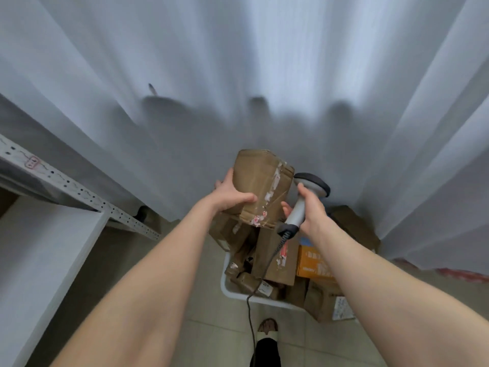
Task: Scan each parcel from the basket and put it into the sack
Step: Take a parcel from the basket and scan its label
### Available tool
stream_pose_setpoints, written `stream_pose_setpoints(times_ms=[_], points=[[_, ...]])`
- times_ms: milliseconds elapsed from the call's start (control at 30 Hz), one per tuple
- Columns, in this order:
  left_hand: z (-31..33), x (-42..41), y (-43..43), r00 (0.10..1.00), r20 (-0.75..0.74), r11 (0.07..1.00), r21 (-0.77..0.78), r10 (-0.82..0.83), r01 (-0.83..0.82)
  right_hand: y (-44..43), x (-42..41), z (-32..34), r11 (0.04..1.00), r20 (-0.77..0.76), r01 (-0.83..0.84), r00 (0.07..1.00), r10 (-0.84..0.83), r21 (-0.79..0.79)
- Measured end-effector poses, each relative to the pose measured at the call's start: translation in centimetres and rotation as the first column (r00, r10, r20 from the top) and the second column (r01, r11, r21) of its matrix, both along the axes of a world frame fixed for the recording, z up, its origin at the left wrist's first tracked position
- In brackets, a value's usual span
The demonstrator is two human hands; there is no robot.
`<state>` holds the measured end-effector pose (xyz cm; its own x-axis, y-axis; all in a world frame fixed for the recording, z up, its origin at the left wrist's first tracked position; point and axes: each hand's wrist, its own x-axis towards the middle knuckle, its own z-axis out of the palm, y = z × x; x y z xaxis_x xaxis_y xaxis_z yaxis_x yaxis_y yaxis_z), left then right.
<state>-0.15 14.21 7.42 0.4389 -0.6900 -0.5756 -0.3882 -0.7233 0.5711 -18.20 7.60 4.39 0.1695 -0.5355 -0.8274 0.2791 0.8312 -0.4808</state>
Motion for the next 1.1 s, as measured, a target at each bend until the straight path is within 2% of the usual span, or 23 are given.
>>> stream_pose_setpoints(times_ms=[100, 200, 333, 400, 467, 533, 600, 833, 933, 1033, 1100], points=[[5.2, -3.4, 2.3, 0.997, 0.031, 0.996, -0.043, -0.075, 0.077, 1.5, -4.8, 4.0, 0.999, 0.045, 0.035, 0.998, -0.035, 0.001], [10.1, -7.4, 4.6, 0.983, 0.034, 0.980, -0.085, -0.178, 0.180, 3.7, -9.1, 7.8, 0.999, 0.217, -0.025, 0.976, 0.018, 0.026], [15.1, -11.6, 7.4, 0.973, 0.000, 0.963, -0.143, -0.229, 0.227, 6.5, -13.5, 11.7, 0.993, 0.381, -0.115, 0.917, 0.121, -0.039], [17.2, -13.2, 8.7, 0.973, -0.123, 0.971, -0.158, -0.197, 0.177, 7.8, -14.8, 13.6, 0.988, 0.412, -0.137, 0.898, 0.156, -0.077], [19.0, -14.8, 9.9, 0.963, -0.264, 0.983, -0.181, -0.054, 0.006, 9.1, -15.6, 15.5, 0.982, 0.442, -0.148, 0.878, 0.184, -0.115], [20.7, -16.2, 10.8, 0.917, -0.378, 0.952, -0.212, 0.129, -0.222, 10.0, -16.0, 16.8, 0.974, 0.452, -0.160, 0.865, 0.217, -0.161], [21.9, -17.2, 11.3, 0.859, -0.456, 0.903, -0.229, 0.231, -0.364, 10.9, -16.3, 18.0, 0.960, 0.436, -0.196, 0.860, 0.265, -0.198], [23.5, -17.9, 12.8, 0.721, -0.615, 0.761, -0.286, 0.320, -0.582, 13.0, -16.4, 19.7, 0.896, 0.242, -0.358, 0.875, 0.420, -0.262], [23.2, -16.1, 13.5, 0.654, -0.683, 0.740, -0.248, 0.324, -0.625, 14.3, -15.7, 19.5, 0.883, 0.216, -0.376, 0.872, 0.440, -0.280], [22.7, -13.7, 14.0, 0.710, -0.622, 0.850, -0.132, 0.330, -0.511, 15.7, -14.7, 19.1, 0.886, 0.215, -0.273, 0.904, 0.369, -0.375], [23.1, -13.1, 15.0, 0.700, -0.655, 0.925, -0.001, 0.286, -0.379, 16.0, -14.2, 19.2, 0.877, 0.213, -0.181, 0.930, 0.300, -0.446]])
